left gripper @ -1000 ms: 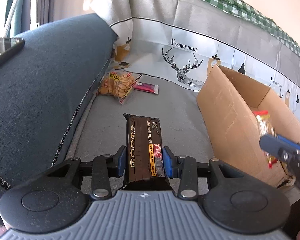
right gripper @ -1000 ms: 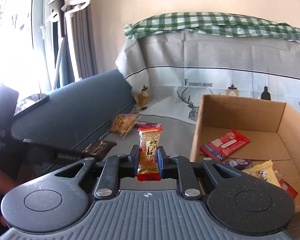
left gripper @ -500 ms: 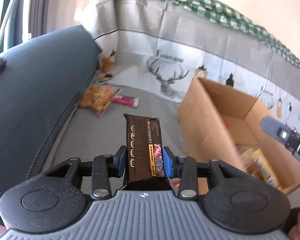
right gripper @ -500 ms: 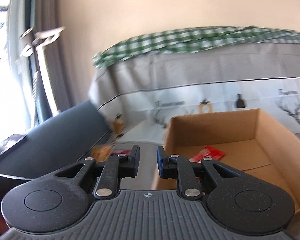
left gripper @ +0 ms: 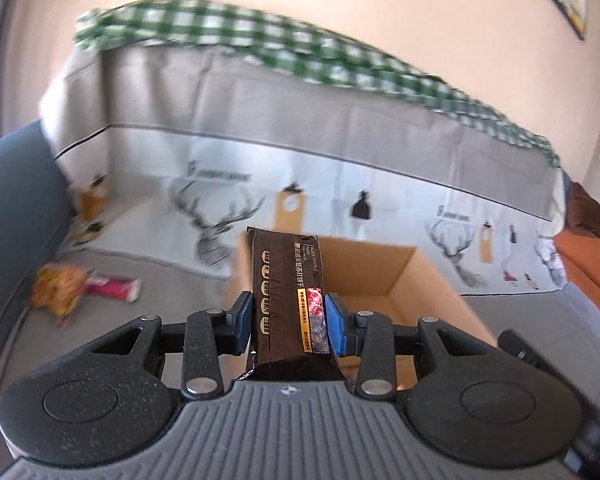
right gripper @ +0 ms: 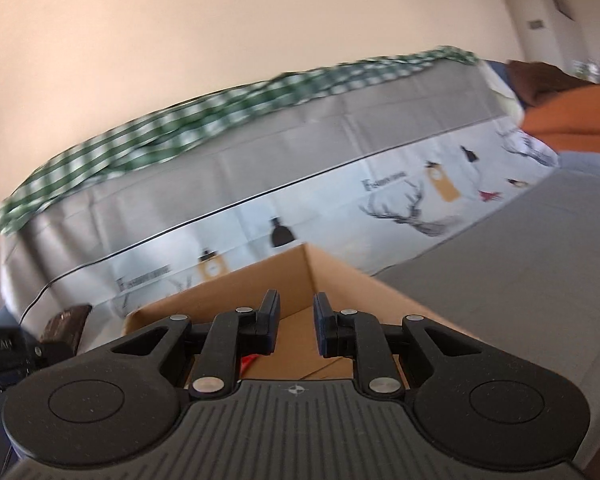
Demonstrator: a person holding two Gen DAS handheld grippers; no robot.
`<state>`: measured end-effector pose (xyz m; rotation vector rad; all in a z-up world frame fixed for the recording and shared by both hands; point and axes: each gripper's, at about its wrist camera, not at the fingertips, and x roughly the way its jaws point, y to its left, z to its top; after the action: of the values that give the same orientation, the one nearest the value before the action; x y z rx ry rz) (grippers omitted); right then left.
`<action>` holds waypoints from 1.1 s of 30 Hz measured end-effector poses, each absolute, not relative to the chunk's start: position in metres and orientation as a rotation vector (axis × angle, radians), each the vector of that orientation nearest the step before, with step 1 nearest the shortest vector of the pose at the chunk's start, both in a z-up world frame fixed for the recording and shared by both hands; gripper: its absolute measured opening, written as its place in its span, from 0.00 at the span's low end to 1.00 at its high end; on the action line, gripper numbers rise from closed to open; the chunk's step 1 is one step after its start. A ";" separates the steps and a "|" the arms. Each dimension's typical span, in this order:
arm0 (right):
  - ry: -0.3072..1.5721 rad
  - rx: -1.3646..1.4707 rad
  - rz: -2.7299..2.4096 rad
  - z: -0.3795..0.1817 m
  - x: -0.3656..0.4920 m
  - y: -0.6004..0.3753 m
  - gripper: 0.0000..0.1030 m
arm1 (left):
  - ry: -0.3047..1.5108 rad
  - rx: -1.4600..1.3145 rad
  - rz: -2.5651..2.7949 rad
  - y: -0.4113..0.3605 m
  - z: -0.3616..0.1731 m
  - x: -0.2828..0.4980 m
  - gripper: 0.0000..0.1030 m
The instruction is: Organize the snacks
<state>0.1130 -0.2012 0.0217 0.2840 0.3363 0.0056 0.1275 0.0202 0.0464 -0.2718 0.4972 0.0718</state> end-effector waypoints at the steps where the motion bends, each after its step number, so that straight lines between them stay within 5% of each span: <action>1: 0.336 0.291 -0.004 0.021 0.114 -0.204 0.18 | 0.492 -0.271 0.063 0.017 0.048 0.132 0.41; 15: 0.321 0.202 0.057 0.018 0.113 -0.188 0.19 | 0.440 -0.306 0.041 0.020 0.064 0.130 0.41; 21: 0.307 0.090 0.132 0.017 0.096 -0.161 0.43 | 0.420 -0.334 0.113 0.064 0.057 0.084 0.41; 29: 0.220 -0.107 0.414 0.017 0.030 -0.089 0.42 | 0.449 -0.304 0.249 0.144 0.016 0.001 0.41; 33: 0.249 -0.227 0.544 0.003 -0.001 -0.048 0.34 | 0.461 -0.277 0.256 0.165 -0.006 -0.028 0.41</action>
<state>-0.0005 -0.0477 0.0031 -0.2275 0.2489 0.5435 -0.0277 0.1649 -0.0061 -0.2773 0.4613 0.2560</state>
